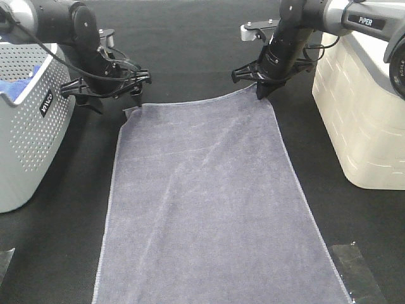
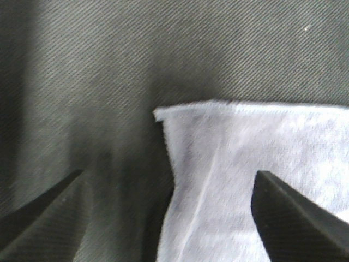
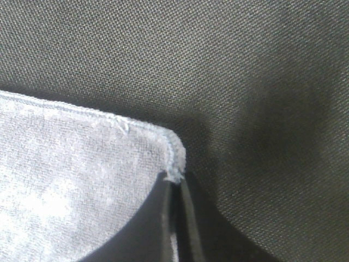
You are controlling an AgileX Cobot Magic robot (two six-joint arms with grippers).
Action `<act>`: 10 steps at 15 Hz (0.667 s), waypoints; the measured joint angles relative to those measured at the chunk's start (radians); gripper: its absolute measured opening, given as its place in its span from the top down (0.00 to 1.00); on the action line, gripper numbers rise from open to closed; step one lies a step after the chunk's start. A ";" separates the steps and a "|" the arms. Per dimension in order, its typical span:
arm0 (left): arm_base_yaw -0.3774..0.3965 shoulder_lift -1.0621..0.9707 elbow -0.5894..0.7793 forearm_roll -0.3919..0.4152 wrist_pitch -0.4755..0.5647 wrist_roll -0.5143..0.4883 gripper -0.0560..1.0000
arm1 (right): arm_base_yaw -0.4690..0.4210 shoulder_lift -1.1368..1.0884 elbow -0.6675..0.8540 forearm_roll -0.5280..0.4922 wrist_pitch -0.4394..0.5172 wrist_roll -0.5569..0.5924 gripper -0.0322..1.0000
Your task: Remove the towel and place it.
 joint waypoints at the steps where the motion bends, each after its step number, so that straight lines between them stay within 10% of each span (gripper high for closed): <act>1: 0.000 0.023 -0.023 -0.001 0.024 0.002 0.23 | 0.000 0.000 0.000 0.000 0.000 0.001 0.97; 7: 0.000 0.096 -0.081 -0.021 0.050 0.002 0.34 | 0.000 0.000 0.000 0.000 0.000 0.001 0.97; 10: 0.000 0.096 -0.084 -0.030 0.044 0.021 0.65 | 0.000 0.000 0.000 0.000 0.000 0.001 0.97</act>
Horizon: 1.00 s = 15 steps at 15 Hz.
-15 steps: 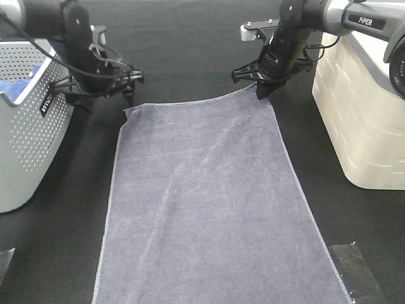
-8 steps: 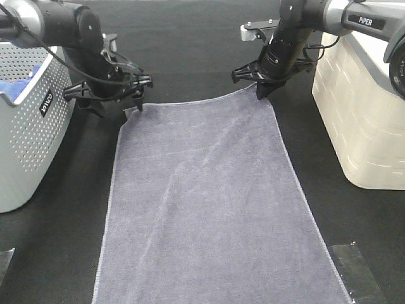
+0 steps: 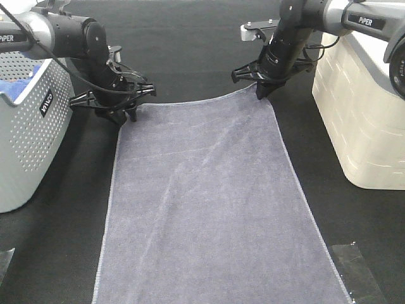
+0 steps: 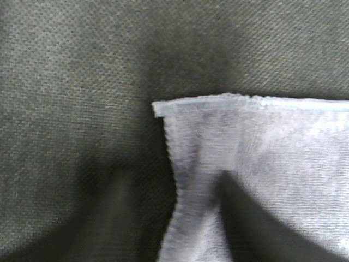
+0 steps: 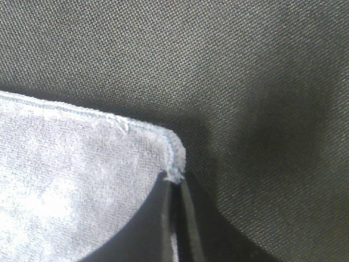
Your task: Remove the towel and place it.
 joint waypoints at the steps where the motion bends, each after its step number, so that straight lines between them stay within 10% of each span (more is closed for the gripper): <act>1: 0.000 0.000 -0.002 0.000 -0.004 0.009 0.70 | 0.000 0.000 0.000 0.000 0.000 0.000 0.97; 5: 0.000 0.000 -0.005 -0.001 -0.004 0.063 0.94 | 0.000 0.000 0.000 0.000 0.000 0.000 0.97; 15: -0.001 0.000 -0.205 0.062 -0.015 0.088 0.95 | 0.000 -0.003 0.000 -0.055 -0.073 0.065 0.97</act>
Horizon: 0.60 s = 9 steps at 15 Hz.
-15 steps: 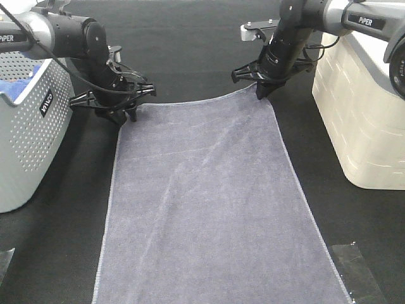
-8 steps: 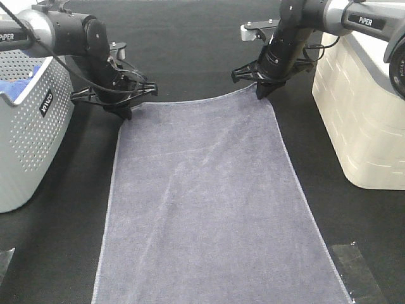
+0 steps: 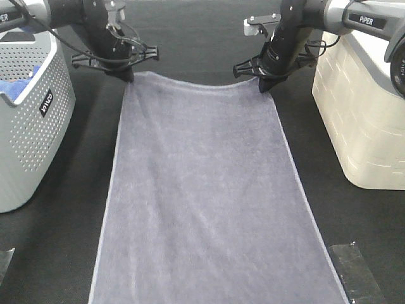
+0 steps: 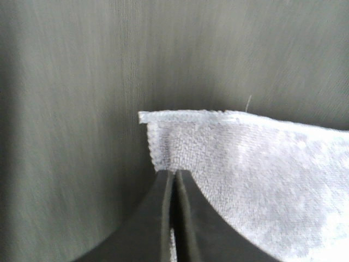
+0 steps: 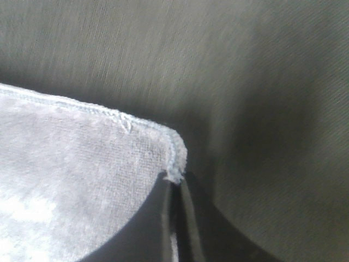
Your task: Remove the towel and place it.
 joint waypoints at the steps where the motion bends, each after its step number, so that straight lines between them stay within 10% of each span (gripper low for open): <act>1: 0.000 0.000 -0.002 0.019 -0.024 0.002 0.95 | 0.000 0.000 0.000 -0.002 -0.026 0.006 0.97; 9: 0.000 0.010 -0.006 0.113 -0.293 0.002 0.95 | 0.000 0.000 0.000 -0.183 -0.229 0.132 0.97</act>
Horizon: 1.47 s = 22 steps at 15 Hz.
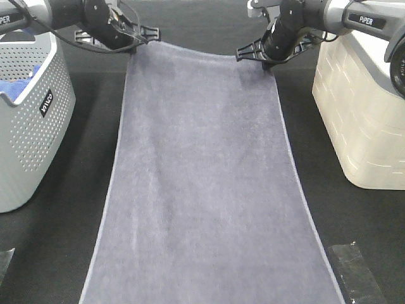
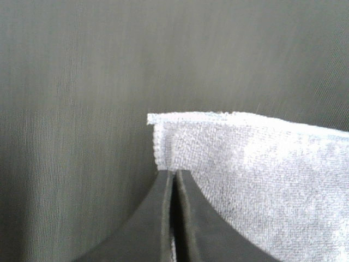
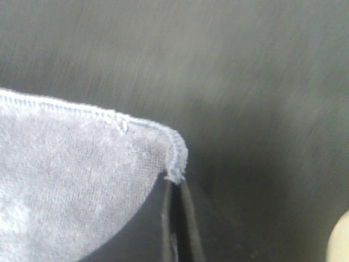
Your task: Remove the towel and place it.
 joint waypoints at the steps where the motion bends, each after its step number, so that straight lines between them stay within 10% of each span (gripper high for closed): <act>1: 0.000 0.002 0.000 0.012 -0.041 0.000 0.95 | 0.000 0.000 0.000 -0.020 -0.035 0.002 0.97; 9: 0.000 0.090 0.000 0.125 -0.262 0.000 0.95 | -0.008 0.012 0.000 -0.120 -0.253 0.017 0.97; 19: 0.019 0.189 0.000 0.163 -0.299 0.000 0.95 | -0.020 0.172 0.000 -0.134 -0.375 0.017 0.97; 22: 0.019 0.210 0.000 0.164 -0.286 0.000 0.86 | -0.020 0.189 0.000 -0.134 -0.377 0.017 0.79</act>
